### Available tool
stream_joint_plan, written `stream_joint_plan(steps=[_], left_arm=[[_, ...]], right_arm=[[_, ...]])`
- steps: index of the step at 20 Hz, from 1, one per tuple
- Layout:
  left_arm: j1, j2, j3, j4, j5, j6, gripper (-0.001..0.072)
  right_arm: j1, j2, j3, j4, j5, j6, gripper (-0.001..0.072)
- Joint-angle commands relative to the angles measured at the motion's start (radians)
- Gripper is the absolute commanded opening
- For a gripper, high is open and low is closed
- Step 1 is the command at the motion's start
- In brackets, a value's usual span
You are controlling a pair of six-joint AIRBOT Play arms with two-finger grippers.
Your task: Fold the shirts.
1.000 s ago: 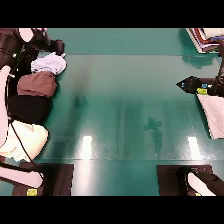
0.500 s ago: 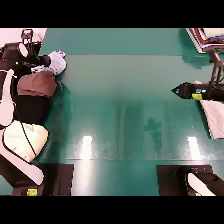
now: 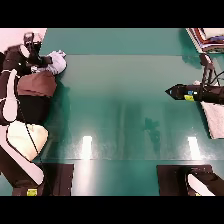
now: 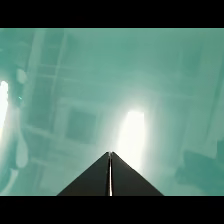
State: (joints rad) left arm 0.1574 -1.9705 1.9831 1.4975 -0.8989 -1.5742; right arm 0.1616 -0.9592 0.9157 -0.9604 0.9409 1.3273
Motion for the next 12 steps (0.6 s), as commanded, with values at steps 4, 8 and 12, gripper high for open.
stream_joint_plan(steps=[4, 8, 12], left_arm=[[-0.06, 0.259, 0.14, -0.132, 0.01, 0.04, 0.0026], [-0.185, 0.563, 0.132, -0.125, 0.004, 0.07, 0.0025], [-0.355, 0.806, 0.05, -0.125, -0.065, 0.08, 0.0025]], right_arm=[[0.005, 0.0, 0.201, -0.055, -0.028, -0.001, 0.0013], [0.005, 0.0, 0.416, -0.145, -0.026, -0.001, 0.0013], [0.005, 0.0, 0.571, -0.196, -0.024, -0.001, 0.0013]])
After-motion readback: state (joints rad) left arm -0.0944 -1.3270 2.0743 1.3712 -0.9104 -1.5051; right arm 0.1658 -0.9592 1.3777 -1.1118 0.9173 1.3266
